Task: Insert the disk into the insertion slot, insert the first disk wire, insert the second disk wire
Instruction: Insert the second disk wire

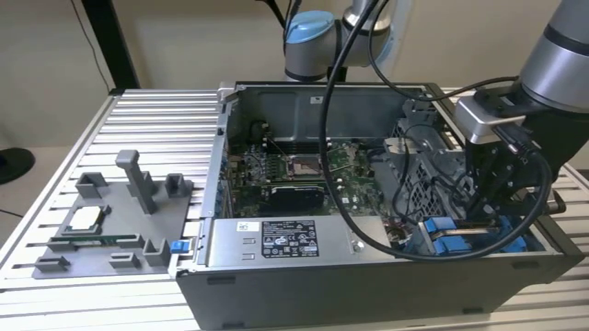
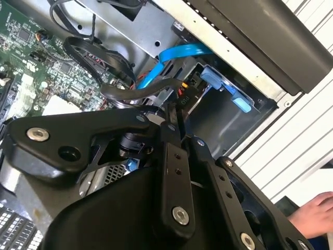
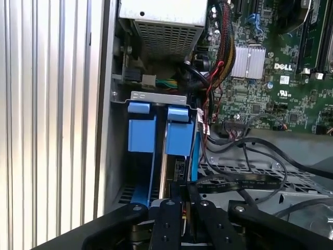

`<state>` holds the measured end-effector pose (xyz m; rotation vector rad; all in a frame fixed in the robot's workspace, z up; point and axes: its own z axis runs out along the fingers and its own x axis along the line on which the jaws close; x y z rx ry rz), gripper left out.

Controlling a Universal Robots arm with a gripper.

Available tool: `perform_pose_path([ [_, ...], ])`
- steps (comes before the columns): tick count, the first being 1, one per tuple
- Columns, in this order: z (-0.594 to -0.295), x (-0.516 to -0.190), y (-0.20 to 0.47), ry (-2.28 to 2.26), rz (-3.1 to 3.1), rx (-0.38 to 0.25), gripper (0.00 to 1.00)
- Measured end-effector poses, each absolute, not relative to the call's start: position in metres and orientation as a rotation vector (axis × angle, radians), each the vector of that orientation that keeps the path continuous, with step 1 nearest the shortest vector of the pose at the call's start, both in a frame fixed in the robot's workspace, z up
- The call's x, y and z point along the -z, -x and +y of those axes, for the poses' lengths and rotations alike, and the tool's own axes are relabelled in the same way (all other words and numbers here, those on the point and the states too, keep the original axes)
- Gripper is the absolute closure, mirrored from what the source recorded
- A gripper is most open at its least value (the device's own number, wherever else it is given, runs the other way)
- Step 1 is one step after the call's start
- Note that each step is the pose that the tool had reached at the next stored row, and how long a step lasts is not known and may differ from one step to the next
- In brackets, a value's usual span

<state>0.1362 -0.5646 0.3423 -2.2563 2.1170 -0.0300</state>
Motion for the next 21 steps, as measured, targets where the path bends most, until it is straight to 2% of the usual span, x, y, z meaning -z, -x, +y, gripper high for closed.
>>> perform_pose_path([
  [14, -0.564, -0.332, -0.134, 2.256, 2.118, 0.035, 1.0],
  [15, -0.564, -0.332, -0.134, 2.256, 2.118, 0.035, 0.0],
  [17, -0.564, -0.33, -0.134, 2.252, 2.115, 0.028, 0.0],
  [21, -0.564, -0.347, -0.133, 2.253, 2.115, 0.029, 0.0],
])
